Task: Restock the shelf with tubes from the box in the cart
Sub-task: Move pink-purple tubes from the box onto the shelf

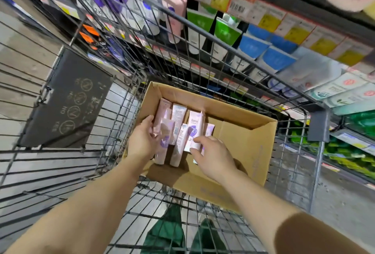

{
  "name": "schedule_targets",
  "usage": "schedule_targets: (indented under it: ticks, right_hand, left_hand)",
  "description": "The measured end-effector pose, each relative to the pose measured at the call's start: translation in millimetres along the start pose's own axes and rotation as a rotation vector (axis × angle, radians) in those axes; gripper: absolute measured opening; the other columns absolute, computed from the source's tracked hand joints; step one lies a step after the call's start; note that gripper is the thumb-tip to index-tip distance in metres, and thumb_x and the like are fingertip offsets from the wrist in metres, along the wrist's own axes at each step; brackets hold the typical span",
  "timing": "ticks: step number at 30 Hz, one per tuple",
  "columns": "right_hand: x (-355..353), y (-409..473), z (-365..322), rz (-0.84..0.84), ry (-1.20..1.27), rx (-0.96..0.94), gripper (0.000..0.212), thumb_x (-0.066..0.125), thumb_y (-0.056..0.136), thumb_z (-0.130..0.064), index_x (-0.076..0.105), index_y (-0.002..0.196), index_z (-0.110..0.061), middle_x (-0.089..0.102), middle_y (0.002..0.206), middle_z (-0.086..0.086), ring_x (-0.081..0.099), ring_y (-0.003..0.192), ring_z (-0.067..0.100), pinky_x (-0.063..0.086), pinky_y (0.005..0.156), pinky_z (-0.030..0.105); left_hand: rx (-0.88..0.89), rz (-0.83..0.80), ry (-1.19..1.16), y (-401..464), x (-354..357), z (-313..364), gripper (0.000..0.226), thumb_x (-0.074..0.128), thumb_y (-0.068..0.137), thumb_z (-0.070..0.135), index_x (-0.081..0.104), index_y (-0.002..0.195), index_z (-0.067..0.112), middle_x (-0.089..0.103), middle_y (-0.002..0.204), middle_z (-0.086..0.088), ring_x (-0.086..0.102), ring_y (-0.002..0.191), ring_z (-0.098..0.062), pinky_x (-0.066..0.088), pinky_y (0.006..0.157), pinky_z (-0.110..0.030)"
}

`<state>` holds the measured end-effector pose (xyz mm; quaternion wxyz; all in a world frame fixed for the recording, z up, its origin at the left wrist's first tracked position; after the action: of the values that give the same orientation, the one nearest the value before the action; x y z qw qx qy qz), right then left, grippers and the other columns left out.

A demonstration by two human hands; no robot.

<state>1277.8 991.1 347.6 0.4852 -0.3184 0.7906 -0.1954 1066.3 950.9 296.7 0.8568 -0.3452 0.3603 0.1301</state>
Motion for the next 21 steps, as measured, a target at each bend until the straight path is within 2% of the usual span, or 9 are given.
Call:
schedule_targets:
  ticks: [2,5,8,11,14,16,18,21]
  right_hand:
    - [6.5,-0.9,7.4,-0.013,0.004,0.021,0.038,0.05,0.095,-0.039,0.053,0.132,-0.028,0.053,0.133,-0.002,0.046,0.123,0.021,0.043,0.1,0.036]
    - [13.0,-2.9,12.8,-0.026,0.011,0.02,0.039,0.05,0.096,-0.038,0.052,0.133,-0.027,0.054,0.132,-0.001,0.046,0.123,0.021,0.043,0.1,0.035]
    - [14.0,-0.9,15.7,-0.018,0.013,0.014,0.039,0.051,0.096,-0.038,0.053,0.133,-0.027,0.054,0.131,-0.001,0.046,0.122,0.02,0.044,0.098,0.036]
    - [16.2,5.7,21.3,-0.018,0.002,0.014,0.039,0.051,0.096,-0.039,0.053,0.133,-0.027,0.055,0.13,-0.001,0.047,0.12,0.02,0.045,0.096,0.035]
    - [20.9,10.4,27.9,-0.036,-0.005,0.034,0.039,0.051,0.096,-0.038,0.052,0.133,-0.026,0.055,0.13,0.0,0.049,0.118,0.021,0.046,0.093,0.035]
    - [24.3,11.0,30.6,-0.048,-0.008,0.045,0.039,0.051,0.096,-0.037,0.052,0.133,-0.026,0.055,0.129,0.001,0.049,0.118,0.022,0.046,0.093,0.035]
    - [26.9,10.3,32.4,-0.05,0.023,0.057,0.039,0.051,0.095,-0.038,0.053,0.132,-0.026,0.055,0.129,0.0,0.049,0.118,0.021,0.045,0.095,0.034]
    - [26.7,10.0,30.2,-0.053,0.111,0.076,0.04,0.054,0.093,-0.039,0.053,0.132,-0.026,0.056,0.131,0.001,0.05,0.12,0.021,0.043,0.097,0.032]
  left_hand:
    - [-0.022,0.005,-0.082,-1.5,5.0,-0.5,0.073,0.076,0.081,0.027,0.039,0.144,0.022,0.057,0.132,0.0,0.057,0.109,-0.015,0.046,0.088,-0.03]
    - [-0.054,-0.037,-0.159,-1.4,16.2,-1.9,0.068,0.077,0.081,0.025,0.045,0.141,0.019,0.059,0.125,0.001,0.057,0.114,-0.018,0.044,0.086,-0.025]
    - [-0.111,-0.057,-0.199,4.6,29.6,-5.1,0.064,0.077,0.08,0.028,0.049,0.137,0.019,0.061,0.124,0.0,0.058,0.114,-0.019,0.046,0.075,-0.02]
    - [-0.061,-0.048,-0.057,9.8,44.6,-3.9,0.046,0.075,0.081,0.027,0.057,0.124,0.021,0.066,0.111,0.003,0.063,0.107,-0.023,0.051,0.077,-0.03]
    - [-0.02,0.016,0.01,9.6,51.8,-1.3,0.026,0.071,0.08,0.017,0.058,0.102,0.021,0.067,0.088,0.003,0.065,0.086,-0.022,0.051,0.069,-0.032]
    - [-0.035,0.014,-0.066,7.2,52.5,2.7,0.033,0.072,0.081,0.012,0.059,0.11,0.02,0.064,0.082,0.007,0.062,0.083,-0.018,0.046,0.065,-0.024]
    - [-0.075,-0.043,-0.158,5.9,52.0,4.8,0.053,0.076,0.081,0.014,0.055,0.128,0.02,0.062,0.086,0.011,0.062,0.086,-0.013,0.044,0.069,-0.019]
    - [-0.102,-0.142,-0.241,2.3,42.3,9.9,0.054,0.083,0.074,0.02,0.058,0.122,0.023,0.065,0.097,0.007,0.063,0.088,-0.009,0.047,0.062,-0.012]
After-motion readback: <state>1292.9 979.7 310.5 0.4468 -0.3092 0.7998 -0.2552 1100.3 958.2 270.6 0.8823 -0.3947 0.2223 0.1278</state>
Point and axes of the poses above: each hand's wrist, its own y-axis towards the middle knuckle, its own x-axis out of the palm, z = x × y, the point moved 8 cm from there along y, towards the middle knuckle
